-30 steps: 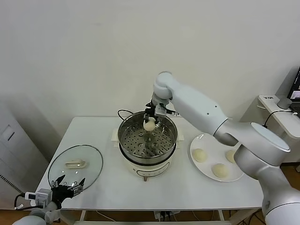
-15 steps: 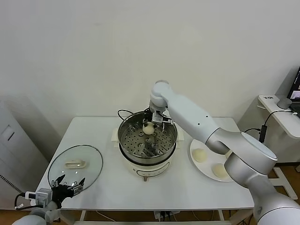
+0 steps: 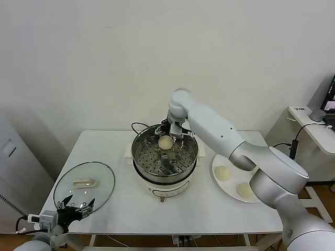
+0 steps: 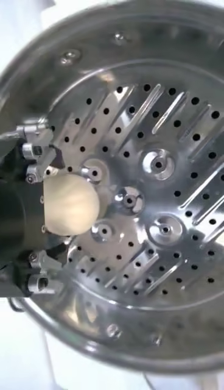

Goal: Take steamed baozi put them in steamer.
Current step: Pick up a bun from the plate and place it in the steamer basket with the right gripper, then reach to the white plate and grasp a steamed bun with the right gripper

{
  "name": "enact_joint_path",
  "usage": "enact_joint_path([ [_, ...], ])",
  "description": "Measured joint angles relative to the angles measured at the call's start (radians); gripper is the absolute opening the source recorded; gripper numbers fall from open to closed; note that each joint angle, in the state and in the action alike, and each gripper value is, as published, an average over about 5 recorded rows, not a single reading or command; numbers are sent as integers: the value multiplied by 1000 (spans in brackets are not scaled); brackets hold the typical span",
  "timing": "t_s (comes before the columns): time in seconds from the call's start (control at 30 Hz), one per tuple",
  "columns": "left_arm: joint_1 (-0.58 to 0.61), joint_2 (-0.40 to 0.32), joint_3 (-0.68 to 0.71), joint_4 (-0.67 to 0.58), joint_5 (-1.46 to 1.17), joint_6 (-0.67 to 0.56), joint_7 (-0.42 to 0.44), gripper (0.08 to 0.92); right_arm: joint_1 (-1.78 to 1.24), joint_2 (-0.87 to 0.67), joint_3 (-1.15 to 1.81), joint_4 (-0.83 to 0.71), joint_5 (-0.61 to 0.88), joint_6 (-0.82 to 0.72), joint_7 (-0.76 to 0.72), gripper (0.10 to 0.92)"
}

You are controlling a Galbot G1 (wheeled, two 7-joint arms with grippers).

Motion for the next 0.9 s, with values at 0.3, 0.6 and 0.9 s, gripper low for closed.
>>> enact_joint_path([
  [0.3, -1, 1, -1, -2, -3, 0, 0, 823, 154, -85, -157, -61, 351, 0, -79, 823],
  [0.6, -5, 8, 0, -6, -6, 1, 0, 823, 257, -215, -355, -63, 643, -126, -136, 823],
  [0.9, -1, 8, -3, -13, -13, 2, 0, 823, 275, -351, -499, -8, 817, -431, -134, 823],
])
